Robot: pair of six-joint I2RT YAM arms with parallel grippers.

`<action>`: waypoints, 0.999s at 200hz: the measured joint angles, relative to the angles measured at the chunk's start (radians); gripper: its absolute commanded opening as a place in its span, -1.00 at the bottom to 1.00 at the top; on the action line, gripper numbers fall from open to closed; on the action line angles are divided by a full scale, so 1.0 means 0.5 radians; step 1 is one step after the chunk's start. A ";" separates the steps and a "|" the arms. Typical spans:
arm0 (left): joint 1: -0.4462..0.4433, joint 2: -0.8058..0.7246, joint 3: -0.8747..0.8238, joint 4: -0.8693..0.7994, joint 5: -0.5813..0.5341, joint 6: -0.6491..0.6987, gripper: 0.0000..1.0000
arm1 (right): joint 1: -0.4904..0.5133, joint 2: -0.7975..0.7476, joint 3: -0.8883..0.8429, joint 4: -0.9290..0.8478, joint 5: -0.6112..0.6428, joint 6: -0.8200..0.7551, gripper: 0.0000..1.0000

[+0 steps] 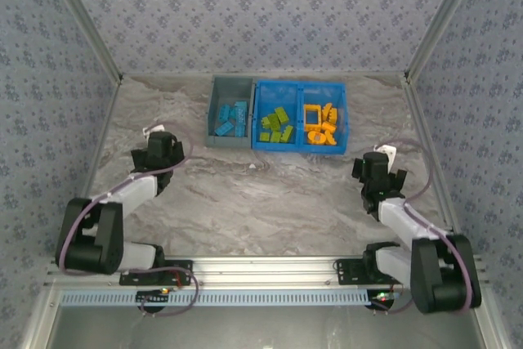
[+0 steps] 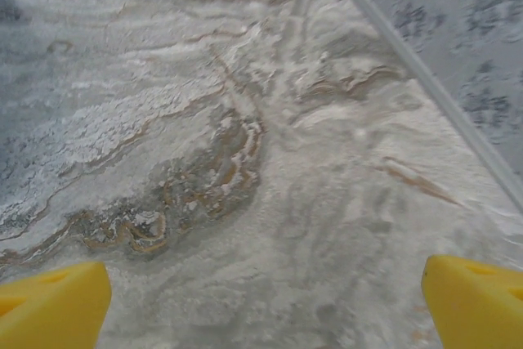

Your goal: Sort the legos into containers by color

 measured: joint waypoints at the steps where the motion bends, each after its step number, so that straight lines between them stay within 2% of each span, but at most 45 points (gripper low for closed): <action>1: 0.005 0.015 0.001 0.018 0.005 0.005 0.99 | -0.003 0.018 0.002 0.014 -0.008 -0.004 1.00; 37: 0.070 0.341 0.071 0.249 0.123 0.194 0.99 | -0.128 0.323 0.044 0.444 -0.232 -0.092 1.00; 69: 0.173 0.388 0.079 0.359 0.265 0.237 0.99 | -0.211 0.536 0.098 0.776 -0.406 -0.174 1.00; 84: 0.188 0.326 -0.066 0.616 0.301 0.245 0.99 | -0.219 0.610 0.076 0.932 -0.480 -0.208 1.00; 108: 0.187 0.291 -0.540 1.276 0.325 0.246 0.99 | -0.219 0.687 -0.074 1.270 -0.550 -0.233 1.00; 122: 0.194 0.313 -0.600 1.230 0.340 0.245 0.99 | -0.224 0.706 -0.114 1.310 -0.567 -0.238 1.00; 162: 0.320 0.330 -0.372 1.236 0.512 0.219 0.99 | -0.206 0.730 -0.005 1.292 -0.578 -0.267 1.00; 200: 0.322 0.327 -0.368 1.231 0.565 0.212 0.99 | -0.193 0.730 0.026 1.286 -0.574 -0.280 1.00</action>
